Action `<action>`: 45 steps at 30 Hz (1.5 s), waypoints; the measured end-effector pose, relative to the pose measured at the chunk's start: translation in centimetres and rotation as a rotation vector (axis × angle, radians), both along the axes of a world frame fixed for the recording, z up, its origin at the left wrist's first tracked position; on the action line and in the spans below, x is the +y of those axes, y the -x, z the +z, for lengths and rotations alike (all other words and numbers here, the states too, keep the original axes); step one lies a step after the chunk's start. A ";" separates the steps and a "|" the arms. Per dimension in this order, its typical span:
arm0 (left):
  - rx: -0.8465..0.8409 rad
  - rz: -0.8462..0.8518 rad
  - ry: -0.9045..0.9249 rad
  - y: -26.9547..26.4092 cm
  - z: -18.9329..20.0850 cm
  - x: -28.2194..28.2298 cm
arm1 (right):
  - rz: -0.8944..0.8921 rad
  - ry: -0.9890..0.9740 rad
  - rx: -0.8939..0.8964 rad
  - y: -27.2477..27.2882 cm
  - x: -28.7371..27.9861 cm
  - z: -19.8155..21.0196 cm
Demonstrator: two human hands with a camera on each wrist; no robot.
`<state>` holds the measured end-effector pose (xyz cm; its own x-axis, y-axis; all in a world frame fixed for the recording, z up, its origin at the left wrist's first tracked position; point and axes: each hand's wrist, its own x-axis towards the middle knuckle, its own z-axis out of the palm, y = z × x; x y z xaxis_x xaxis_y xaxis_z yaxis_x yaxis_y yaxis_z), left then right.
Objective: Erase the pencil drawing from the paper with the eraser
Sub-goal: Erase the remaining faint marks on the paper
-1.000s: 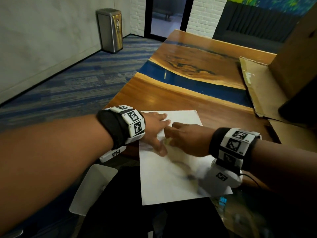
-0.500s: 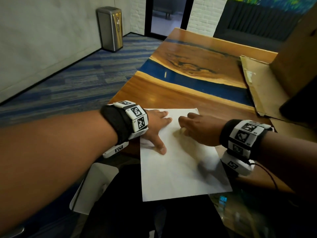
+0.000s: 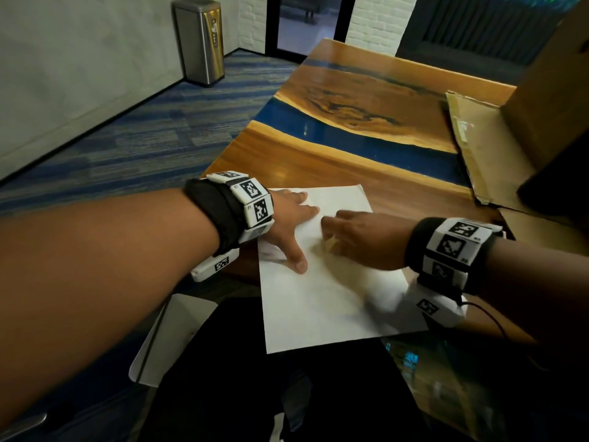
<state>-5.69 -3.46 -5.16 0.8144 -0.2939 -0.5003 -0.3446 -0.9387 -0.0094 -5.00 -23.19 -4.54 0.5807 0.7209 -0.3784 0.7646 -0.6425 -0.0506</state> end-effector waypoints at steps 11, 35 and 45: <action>0.060 -0.011 -0.075 -0.3 0.7 -0.8 | -0.113 0.009 -0.097 -1.0 -1.2 0.5; 0.076 -0.021 -0.064 -0.5 0.6 -0.5 | -0.130 -0.070 0.028 0.1 1.2 -0.3; 0.038 -0.039 -0.075 -0.5 0.3 -0.5 | -0.154 -0.033 -0.024 -0.3 1.2 -0.4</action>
<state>-5.15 -3.94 -4.86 0.7835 -0.2851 -0.5521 -0.3818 -0.9219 -0.0658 -4.67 -22.03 -4.92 0.6937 0.6343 -0.3411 0.6584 -0.7505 -0.0566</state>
